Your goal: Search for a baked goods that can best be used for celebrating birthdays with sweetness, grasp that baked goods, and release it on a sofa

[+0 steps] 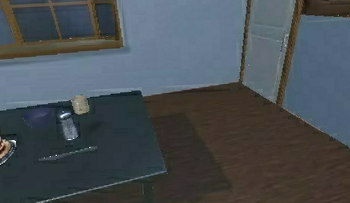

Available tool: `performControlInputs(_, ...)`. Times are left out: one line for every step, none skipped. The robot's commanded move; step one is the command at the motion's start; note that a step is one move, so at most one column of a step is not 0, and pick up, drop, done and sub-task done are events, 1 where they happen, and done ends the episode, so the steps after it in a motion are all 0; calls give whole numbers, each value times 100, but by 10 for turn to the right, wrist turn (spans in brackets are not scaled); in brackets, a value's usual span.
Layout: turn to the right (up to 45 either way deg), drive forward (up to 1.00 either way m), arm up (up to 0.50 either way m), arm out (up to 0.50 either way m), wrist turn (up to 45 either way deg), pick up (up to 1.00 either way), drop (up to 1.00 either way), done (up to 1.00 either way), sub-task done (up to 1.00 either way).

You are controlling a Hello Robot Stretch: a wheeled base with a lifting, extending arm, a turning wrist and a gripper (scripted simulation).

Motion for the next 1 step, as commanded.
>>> performControlInputs(150, 0, 0, 0, 0, 0, 0, 0, 0)
